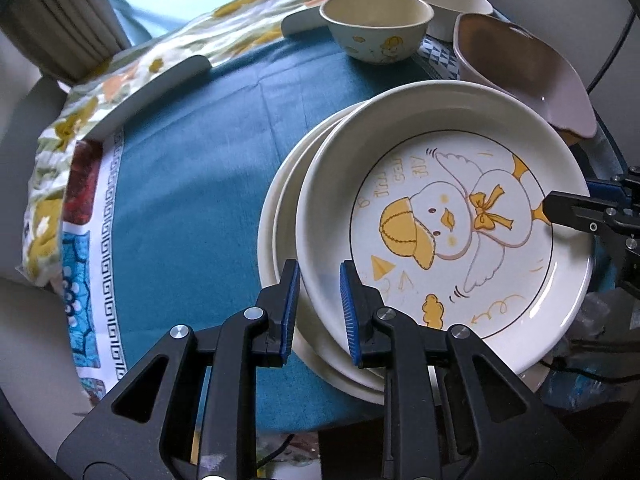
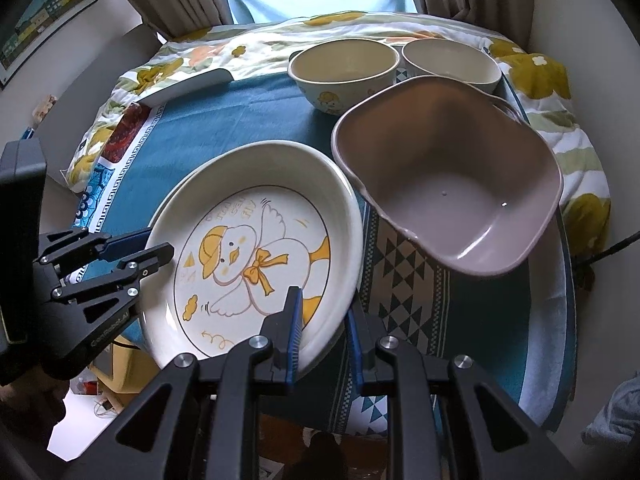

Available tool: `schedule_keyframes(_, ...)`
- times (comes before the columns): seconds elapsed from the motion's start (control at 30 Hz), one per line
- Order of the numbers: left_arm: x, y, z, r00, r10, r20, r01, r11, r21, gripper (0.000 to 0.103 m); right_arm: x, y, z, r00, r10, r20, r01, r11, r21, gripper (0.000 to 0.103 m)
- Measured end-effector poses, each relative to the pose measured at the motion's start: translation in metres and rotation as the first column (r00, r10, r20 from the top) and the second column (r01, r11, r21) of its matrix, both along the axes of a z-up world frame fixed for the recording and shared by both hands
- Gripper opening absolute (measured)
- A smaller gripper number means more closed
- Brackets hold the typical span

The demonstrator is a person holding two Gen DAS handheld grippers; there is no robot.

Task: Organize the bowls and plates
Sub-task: 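Carry the small duck plate with both grippers and lower it onto the stack, then open both grippers and move them to the pink square bowl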

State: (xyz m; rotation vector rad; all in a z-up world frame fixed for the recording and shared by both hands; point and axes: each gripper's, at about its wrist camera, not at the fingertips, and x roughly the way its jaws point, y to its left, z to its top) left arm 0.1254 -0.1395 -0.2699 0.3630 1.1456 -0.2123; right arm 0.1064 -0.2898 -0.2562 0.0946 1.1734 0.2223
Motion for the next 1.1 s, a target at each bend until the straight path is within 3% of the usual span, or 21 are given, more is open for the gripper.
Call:
schedule_keyframes(0.4,-0.004,-0.001,0.003,1.0,-0.03,0.001,0.03,0.999,0.011,0.018,0.002,0.002,0.0,1.0,-0.024,-0.011,0.024,1.0,-0.012,0.019)
schedule_keyframes(0.53,-0.005,0.0,0.005,0.999,-0.035,0.017,0.035,0.998,0.046,0.018,0.004,0.003,-0.001,0.999,-0.036,-0.023,0.036,0.999,-0.023,0.019)
schedule_keyframes(0.83,0.0,0.01,0.008,0.999,-0.031,-0.02,0.03,1.0,-0.006,0.018,0.004,0.004,0.005,0.999,-0.048,-0.011,0.048,0.999,-0.014,0.019)
schedule_keyframes(0.97,0.002,0.014,0.036,1.0,-0.012,-0.004,0.012,0.997,-0.082,0.018,0.001,-0.004,0.031,0.998,-0.043,0.047,0.042,0.999,0.03,0.019)
schedule_keyframes(1.1,0.006,0.004,0.084,0.998,-0.008,0.07,0.02,0.986,-0.163,0.023,-0.006,-0.029,0.068,0.987,-0.081,0.137,0.072,0.995,0.073,0.019)
